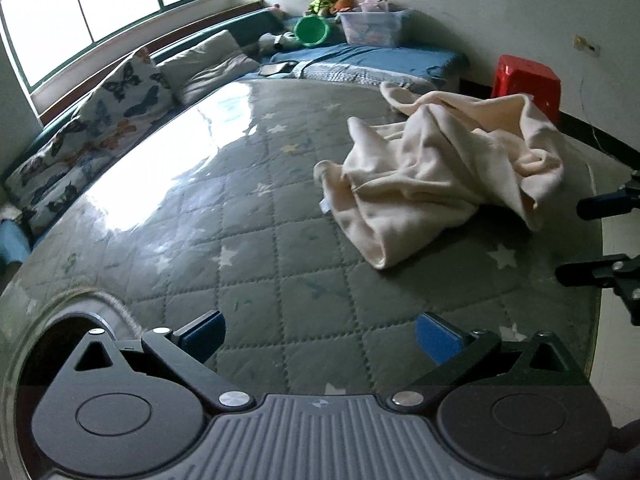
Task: Fold clothes
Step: 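Move both tools toward the crumpled cream garment on the table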
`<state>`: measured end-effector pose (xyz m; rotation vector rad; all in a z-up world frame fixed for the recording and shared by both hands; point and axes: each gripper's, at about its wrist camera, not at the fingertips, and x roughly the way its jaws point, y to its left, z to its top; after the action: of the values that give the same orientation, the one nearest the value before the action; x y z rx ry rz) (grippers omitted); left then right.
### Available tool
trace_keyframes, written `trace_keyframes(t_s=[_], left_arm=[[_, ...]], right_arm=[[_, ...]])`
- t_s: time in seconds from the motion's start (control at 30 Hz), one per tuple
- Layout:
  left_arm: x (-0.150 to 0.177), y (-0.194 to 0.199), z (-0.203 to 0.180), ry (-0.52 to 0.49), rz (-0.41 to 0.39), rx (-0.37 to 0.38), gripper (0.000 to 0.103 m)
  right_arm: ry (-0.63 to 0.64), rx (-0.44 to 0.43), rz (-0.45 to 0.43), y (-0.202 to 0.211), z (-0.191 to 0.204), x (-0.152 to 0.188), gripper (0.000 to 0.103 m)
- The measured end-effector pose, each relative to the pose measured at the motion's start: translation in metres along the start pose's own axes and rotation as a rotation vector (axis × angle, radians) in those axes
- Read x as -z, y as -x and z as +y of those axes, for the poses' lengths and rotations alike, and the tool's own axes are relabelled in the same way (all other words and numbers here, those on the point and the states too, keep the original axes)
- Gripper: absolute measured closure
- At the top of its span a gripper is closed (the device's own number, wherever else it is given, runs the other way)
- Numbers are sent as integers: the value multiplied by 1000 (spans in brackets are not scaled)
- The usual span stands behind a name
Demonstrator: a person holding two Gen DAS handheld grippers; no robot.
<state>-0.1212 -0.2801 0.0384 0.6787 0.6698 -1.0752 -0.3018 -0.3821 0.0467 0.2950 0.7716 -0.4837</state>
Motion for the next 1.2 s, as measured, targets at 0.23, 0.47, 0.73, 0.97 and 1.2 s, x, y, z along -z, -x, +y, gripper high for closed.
trace_keyframes(t_s=[0.23,0.47,0.73,0.97,1.2], left_arm=[[-7,-3,-11,-28,-4,31,0],[-12,-8,-20,-60,-1,43,0],[-19,-12,-24,-63,2,59,0],[-24,-17,-27,-67,9,68,0],[-26,-23,-28,-66,23,73,0]], right_arm=[[2,15,-10,-1,-2,-1,23],[-8,22,-19,0,-5,-3,22],[-15,36,-52,3,-8,-11,22],[-14,39,-71,3,-9,-18,22],[-3,49,-101,5,-10,-29,22]])
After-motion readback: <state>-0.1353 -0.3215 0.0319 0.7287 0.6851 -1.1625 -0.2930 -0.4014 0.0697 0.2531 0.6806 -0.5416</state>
